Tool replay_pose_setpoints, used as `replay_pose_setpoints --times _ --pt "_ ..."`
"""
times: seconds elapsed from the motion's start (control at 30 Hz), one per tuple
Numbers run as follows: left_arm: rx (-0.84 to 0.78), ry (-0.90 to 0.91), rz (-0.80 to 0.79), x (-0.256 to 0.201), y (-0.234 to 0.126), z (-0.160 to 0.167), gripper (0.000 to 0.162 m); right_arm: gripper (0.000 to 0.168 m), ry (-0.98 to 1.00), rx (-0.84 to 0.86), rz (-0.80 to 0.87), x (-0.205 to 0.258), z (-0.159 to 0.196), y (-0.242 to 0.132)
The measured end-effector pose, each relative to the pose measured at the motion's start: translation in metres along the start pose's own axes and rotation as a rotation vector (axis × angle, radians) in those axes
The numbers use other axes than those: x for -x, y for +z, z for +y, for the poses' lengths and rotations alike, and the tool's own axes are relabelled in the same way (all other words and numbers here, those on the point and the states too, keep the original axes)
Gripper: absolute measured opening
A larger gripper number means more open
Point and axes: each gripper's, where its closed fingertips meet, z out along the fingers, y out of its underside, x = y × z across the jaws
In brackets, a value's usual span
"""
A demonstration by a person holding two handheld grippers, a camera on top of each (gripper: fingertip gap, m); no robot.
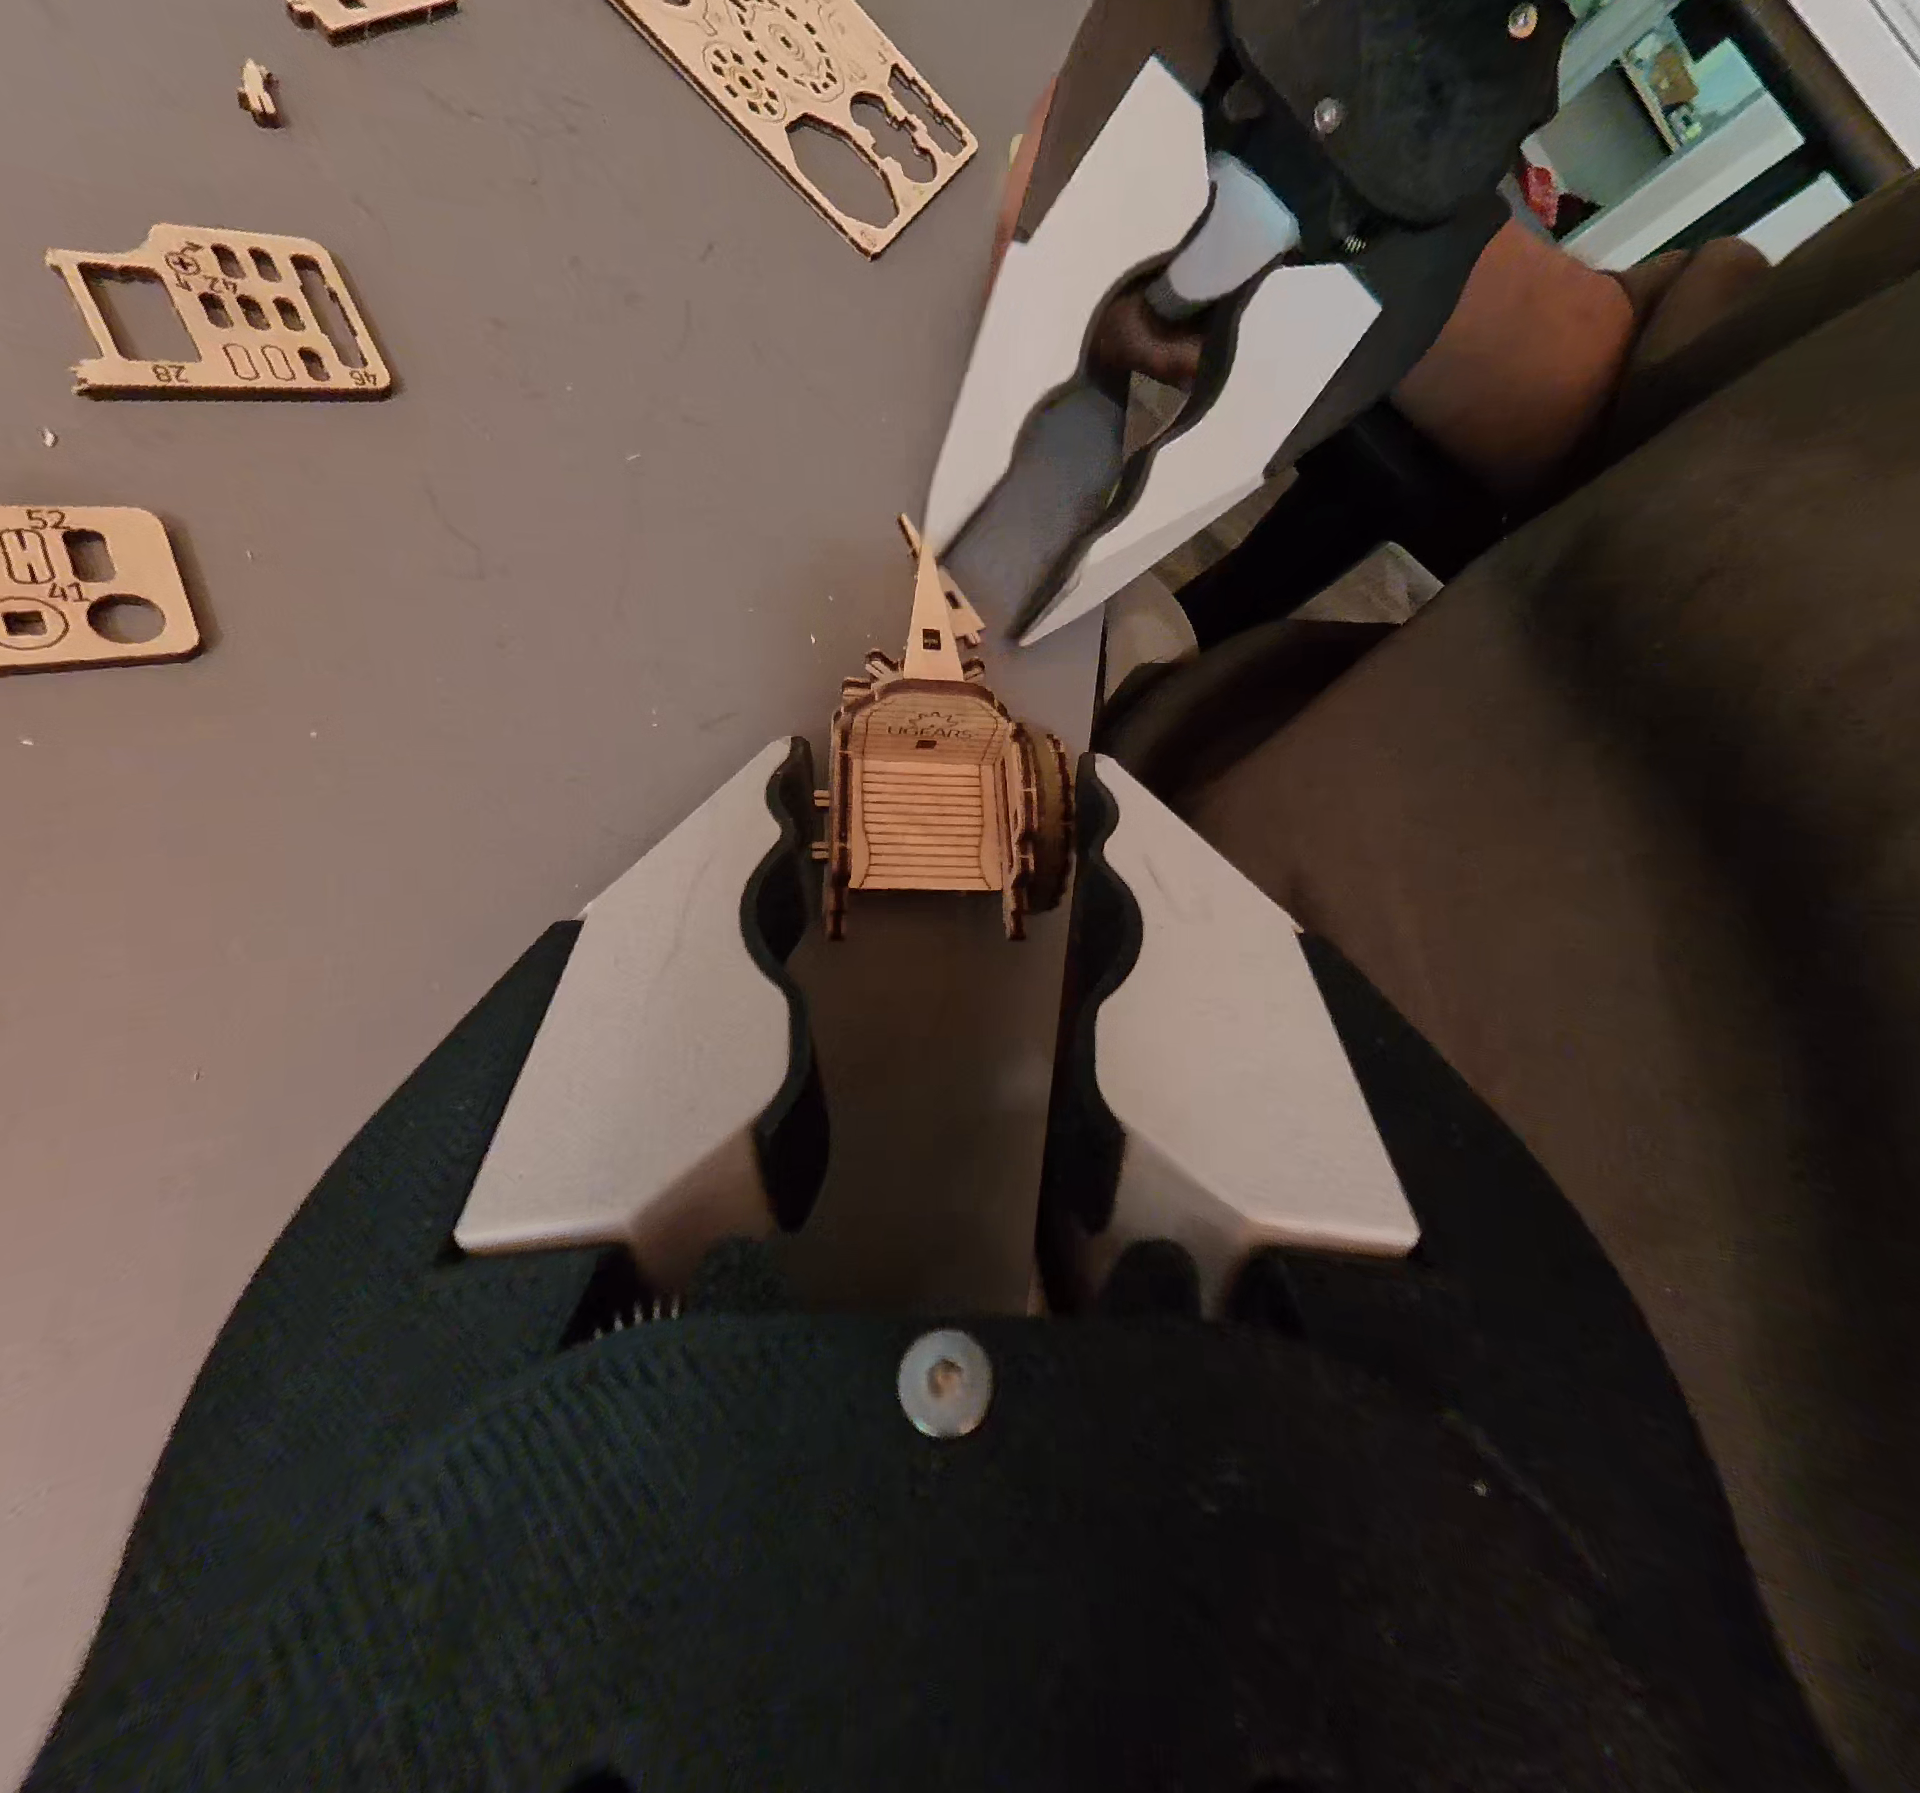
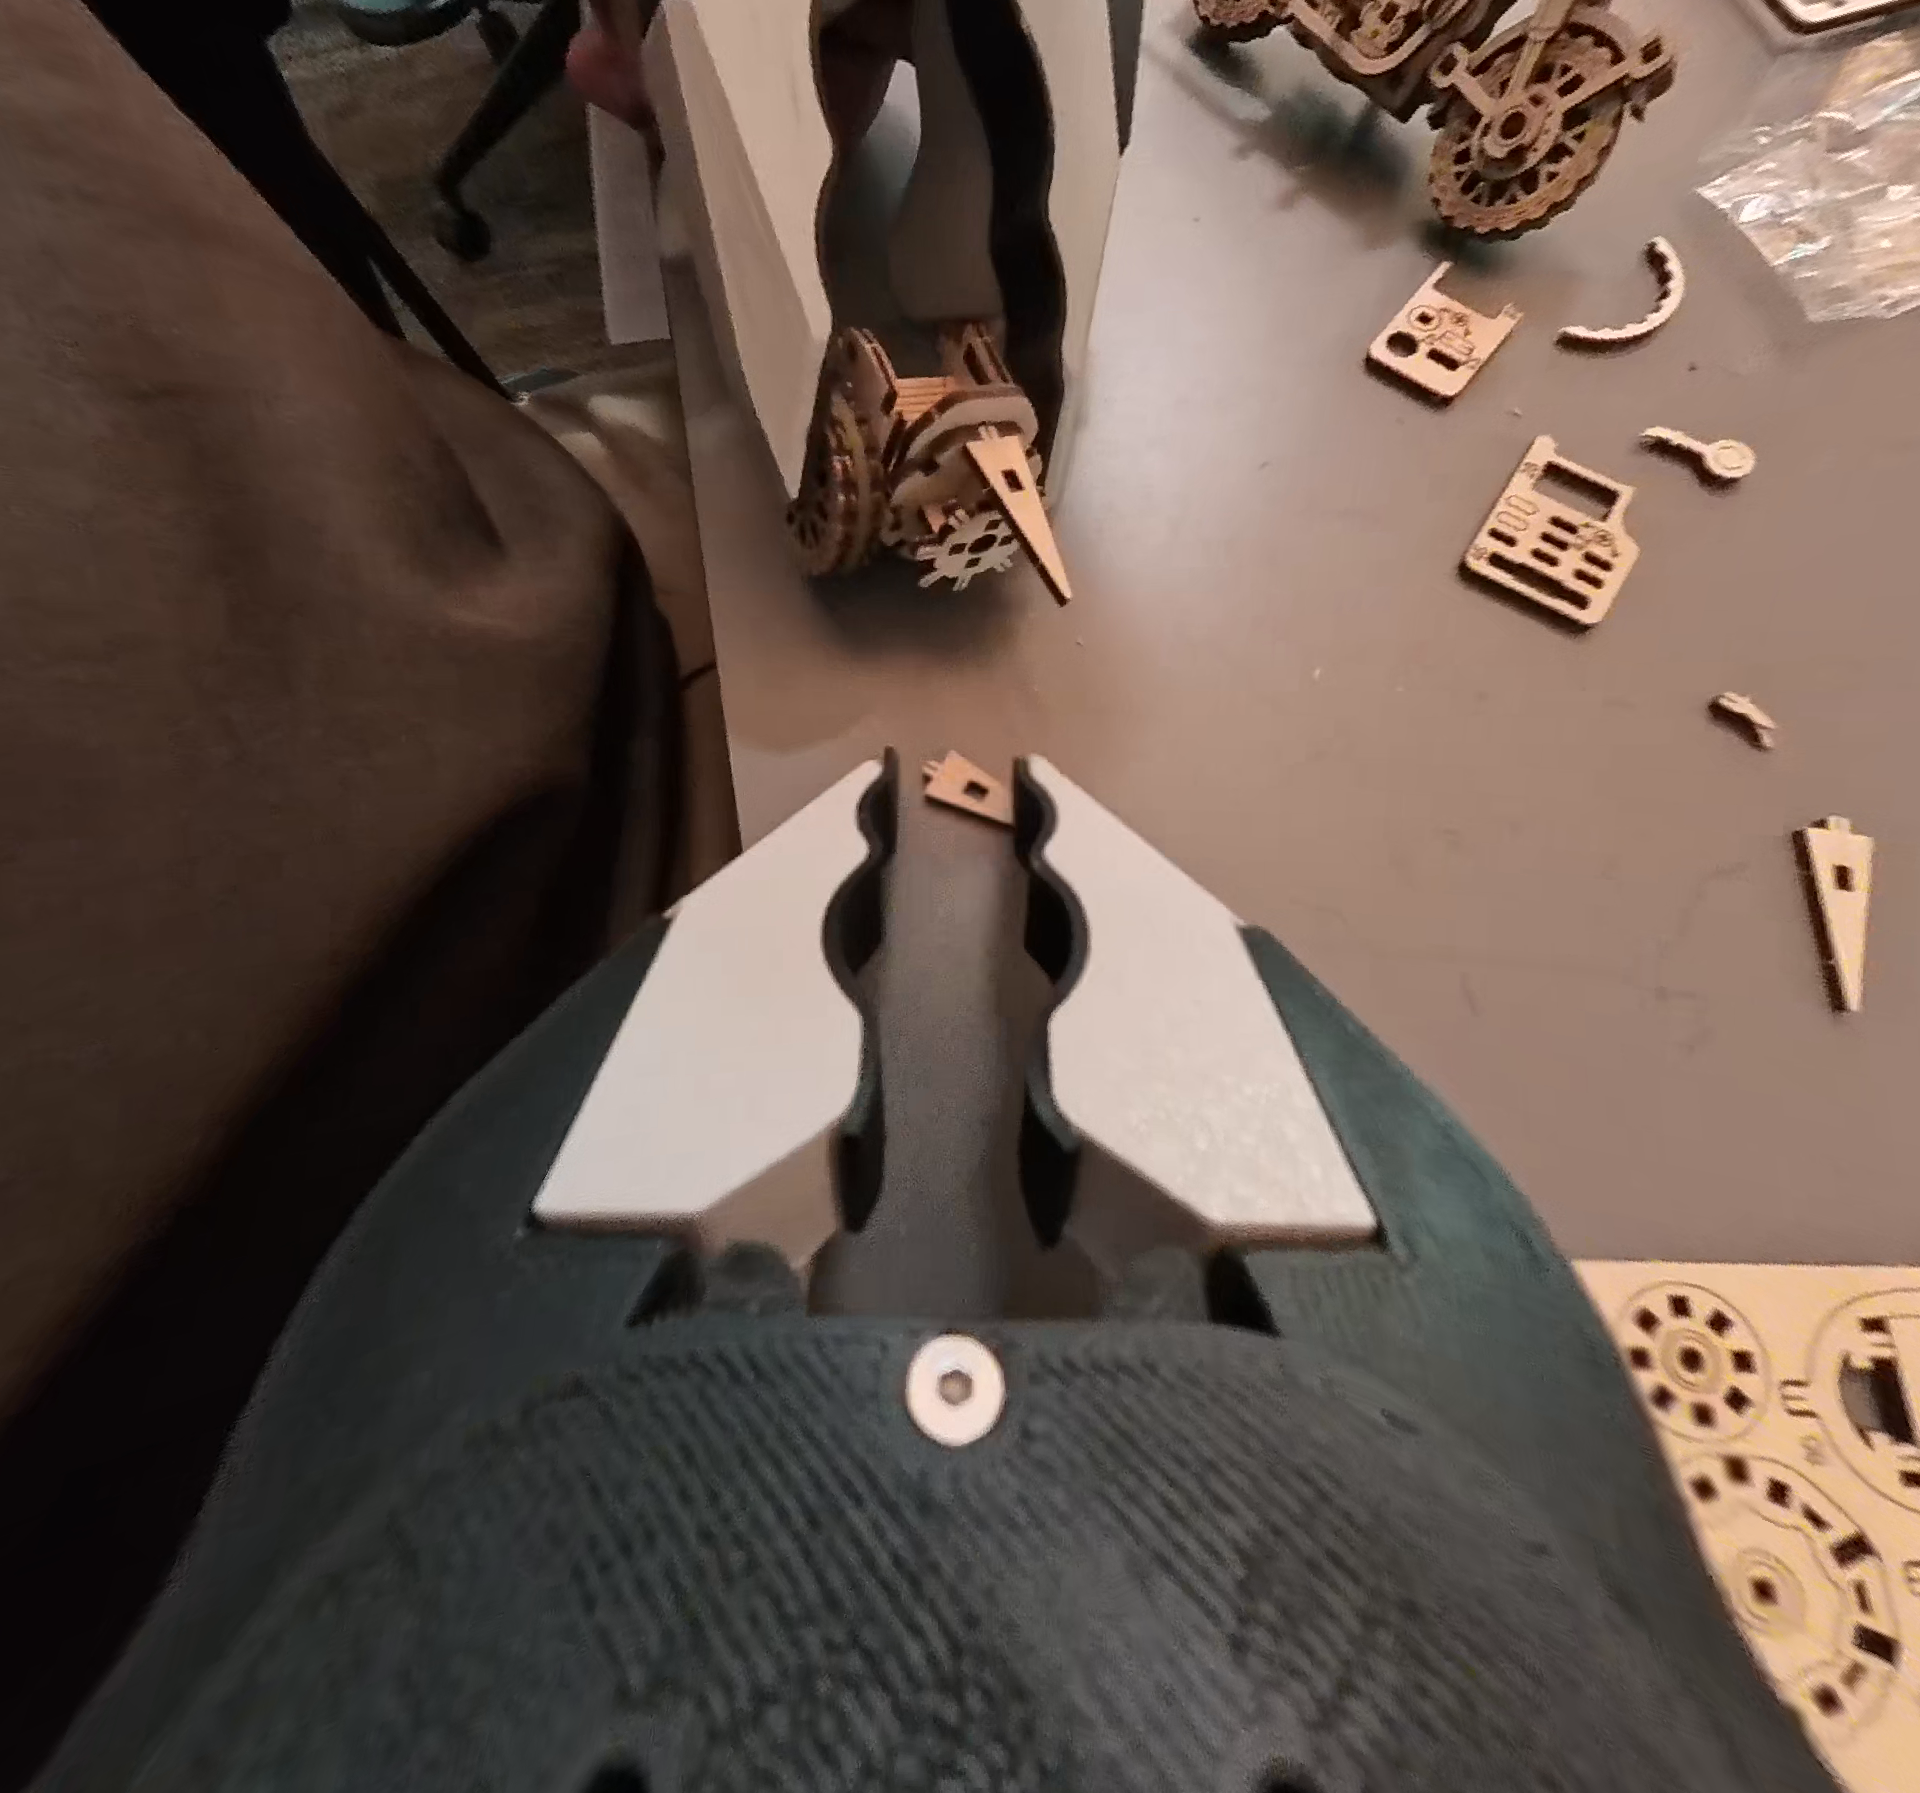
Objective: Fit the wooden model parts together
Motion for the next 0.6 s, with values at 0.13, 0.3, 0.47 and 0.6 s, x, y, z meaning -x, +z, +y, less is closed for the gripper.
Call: replay_pose_setpoints --times 0.13,0.3,0.47,0.6 --pt "-0.001 -0.004 0.004 0.000 0.000 0.000 0.048 0.033 0.040 0.006 0.000 -0.006 0.007 -0.001" --pt "-0.001 -0.004 0.004 0.000 0.000 0.000 0.048 0.023 0.073 0.036 -0.094 0.010 0.008 -0.003" --pt "-0.001 -0.004 0.005 0.000 0.000 0.000 0.048 0.024 0.018 0.056 -0.074 0.019 0.009 -0.002" --pt "0.000 -0.002 0.003 0.000 0.000 0.000 0.048 0.015 0.014 0.046 0.010 0.005 0.007 0.001"
